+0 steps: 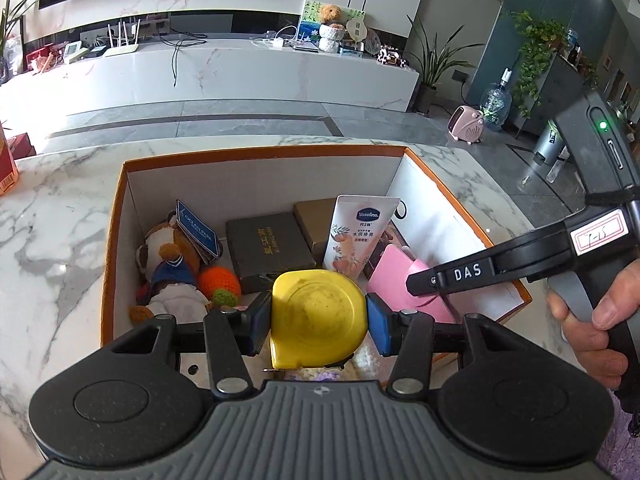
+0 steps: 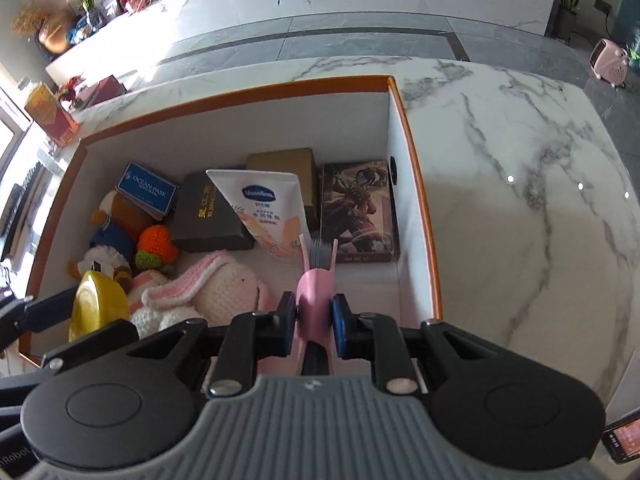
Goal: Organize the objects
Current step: 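Carry the tape measure and pink wallet over the orange box with both tools, then lower the pink wallet into the box and open the right tool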
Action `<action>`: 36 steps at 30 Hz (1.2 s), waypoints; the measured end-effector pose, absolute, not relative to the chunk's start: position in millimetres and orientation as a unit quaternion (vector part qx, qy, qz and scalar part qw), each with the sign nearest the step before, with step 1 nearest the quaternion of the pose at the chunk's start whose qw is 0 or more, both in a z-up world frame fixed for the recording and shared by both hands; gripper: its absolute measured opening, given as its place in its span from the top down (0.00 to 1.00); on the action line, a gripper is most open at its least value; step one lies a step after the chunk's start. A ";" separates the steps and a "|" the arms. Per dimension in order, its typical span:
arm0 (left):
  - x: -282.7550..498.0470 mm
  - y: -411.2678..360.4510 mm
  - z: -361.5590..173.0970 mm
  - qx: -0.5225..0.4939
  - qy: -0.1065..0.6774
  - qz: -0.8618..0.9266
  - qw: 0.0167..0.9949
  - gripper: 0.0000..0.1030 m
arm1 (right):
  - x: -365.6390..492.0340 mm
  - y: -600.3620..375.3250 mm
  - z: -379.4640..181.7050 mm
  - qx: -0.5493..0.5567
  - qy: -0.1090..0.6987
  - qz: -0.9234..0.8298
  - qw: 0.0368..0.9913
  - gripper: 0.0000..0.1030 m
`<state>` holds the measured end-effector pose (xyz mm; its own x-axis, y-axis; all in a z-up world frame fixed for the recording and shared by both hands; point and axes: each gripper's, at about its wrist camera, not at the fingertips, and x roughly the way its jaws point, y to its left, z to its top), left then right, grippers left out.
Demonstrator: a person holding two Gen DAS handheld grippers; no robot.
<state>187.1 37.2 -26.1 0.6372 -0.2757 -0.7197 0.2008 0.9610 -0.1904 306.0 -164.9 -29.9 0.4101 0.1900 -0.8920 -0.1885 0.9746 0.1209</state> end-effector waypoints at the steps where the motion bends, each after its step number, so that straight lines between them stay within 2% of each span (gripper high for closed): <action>1: 186.7 37.4 -26.1 -0.047 0.405 -0.133 0.903 0.44 | 305.9 -160.8 -32.1 -0.019 0.535 0.115 0.836 0.80; 12: 186.5 38.8 -25.9 -0.051 0.403 -0.138 0.903 0.44 | 296.3 -145.6 -26.4 -0.210 0.498 0.107 0.835 0.79; 24: 219.8 12.1 -27.0 -0.053 0.430 -0.190 0.881 0.44 | 283.4 -175.3 6.4 -0.179 0.391 0.109 0.896 0.79; 29: 251.6 -11.8 -42.6 -0.080 0.466 -0.224 0.852 0.44 | 280.0 -192.5 8.7 -0.153 0.379 0.107 0.907 0.80; 36: 271.9 -31.5 -70.2 -0.061 0.512 -0.197 0.834 0.44 | 276.7 -207.5 6.7 -0.123 0.372 0.120 0.912 0.80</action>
